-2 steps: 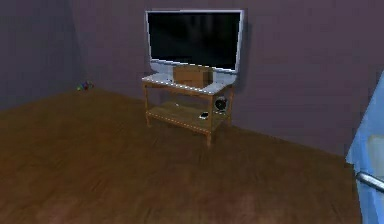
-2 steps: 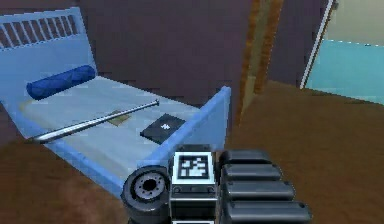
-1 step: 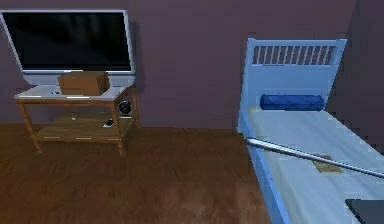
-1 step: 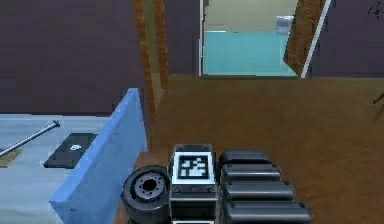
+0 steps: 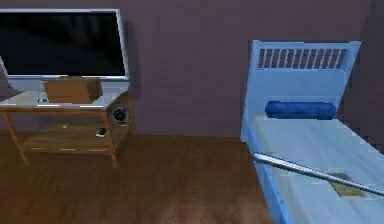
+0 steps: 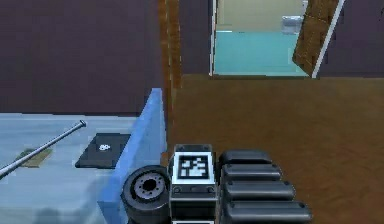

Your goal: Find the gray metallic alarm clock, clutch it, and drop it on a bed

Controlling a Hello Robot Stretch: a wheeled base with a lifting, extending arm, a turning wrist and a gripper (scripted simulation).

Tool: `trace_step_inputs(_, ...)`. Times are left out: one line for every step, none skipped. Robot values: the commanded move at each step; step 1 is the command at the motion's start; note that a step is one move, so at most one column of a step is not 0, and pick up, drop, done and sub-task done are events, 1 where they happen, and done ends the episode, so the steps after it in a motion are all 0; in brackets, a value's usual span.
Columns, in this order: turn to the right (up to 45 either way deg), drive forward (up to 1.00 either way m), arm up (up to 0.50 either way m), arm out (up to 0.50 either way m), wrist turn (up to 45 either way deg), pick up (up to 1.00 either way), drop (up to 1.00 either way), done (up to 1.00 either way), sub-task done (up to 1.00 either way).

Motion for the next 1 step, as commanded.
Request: trace_step_inputs(0.0,0.95,0.0,0.0,0.0,0.0,0.0,0.0,0.0)
